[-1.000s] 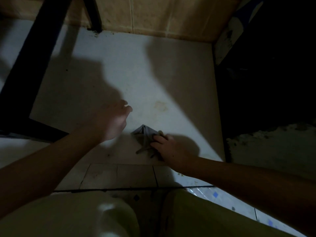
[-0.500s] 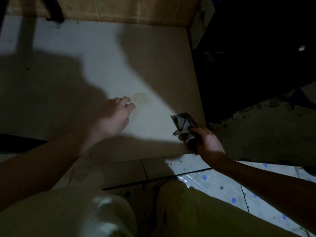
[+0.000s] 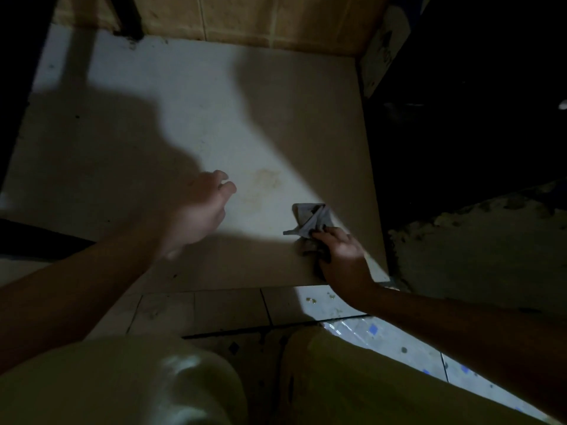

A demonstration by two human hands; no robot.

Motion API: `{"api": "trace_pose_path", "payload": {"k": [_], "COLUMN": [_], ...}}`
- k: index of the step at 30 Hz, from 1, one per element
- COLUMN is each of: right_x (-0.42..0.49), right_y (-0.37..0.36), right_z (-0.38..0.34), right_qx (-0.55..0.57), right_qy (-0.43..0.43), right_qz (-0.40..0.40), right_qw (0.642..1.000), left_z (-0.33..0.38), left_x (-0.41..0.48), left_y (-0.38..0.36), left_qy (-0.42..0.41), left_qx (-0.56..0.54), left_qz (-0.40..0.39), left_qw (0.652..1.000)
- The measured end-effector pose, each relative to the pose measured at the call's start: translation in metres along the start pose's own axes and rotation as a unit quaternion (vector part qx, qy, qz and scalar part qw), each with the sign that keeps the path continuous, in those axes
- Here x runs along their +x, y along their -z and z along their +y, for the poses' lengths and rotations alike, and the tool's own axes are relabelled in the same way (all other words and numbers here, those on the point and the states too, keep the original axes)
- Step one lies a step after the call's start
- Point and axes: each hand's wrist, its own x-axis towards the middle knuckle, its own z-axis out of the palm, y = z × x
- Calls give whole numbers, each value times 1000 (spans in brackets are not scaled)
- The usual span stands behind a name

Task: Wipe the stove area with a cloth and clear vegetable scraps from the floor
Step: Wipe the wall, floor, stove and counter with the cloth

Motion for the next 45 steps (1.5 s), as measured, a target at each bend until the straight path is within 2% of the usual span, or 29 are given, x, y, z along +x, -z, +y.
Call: {"api": "trace_pose_path", "payload": {"k": [7,12,15,19,22,24,26,29,34,42,45], "right_x": [6,6,5,4,10,12,11,7,2,19,26], "right_y": [-29,-28,-16,5,19,24,23,13,-4,-32,-44], "right_z": [-49,-40,-31,-6,20,32,34,22,-9,-59,-73], "right_qx": [0,-14,-7,-78,-31,16,12,-11,-23,60,13], "right_qy": [164,198,172,125,5,-69,-79,-54,40,144,190], "right_qz": [-119,-155,-142,-48,-58,-30,-20,-33,-27,-100,-111], "right_qw": [979,968,975,988,998,997,997,998,999,983,976], "left_z": [-23,-24,-17,-5,1,2,1,-3,-13,-31,-34], "left_x": [-8,-8,-8,-4,0,1,1,-3,-15,-42,-47], "left_y": [-6,-8,-6,-4,-4,-5,-5,-6,-5,8,16], "left_qy": [30,39,16,-17,-16,-20,-22,-30,-22,3,23], "left_qx": [10,-8,-9,1,0,0,2,7,14,26,34], "left_qz": [-12,-24,0,4,-3,4,3,7,12,27,21], "left_qw": [999,999,1000,1000,1000,1000,1000,1000,1000,999,999]}}
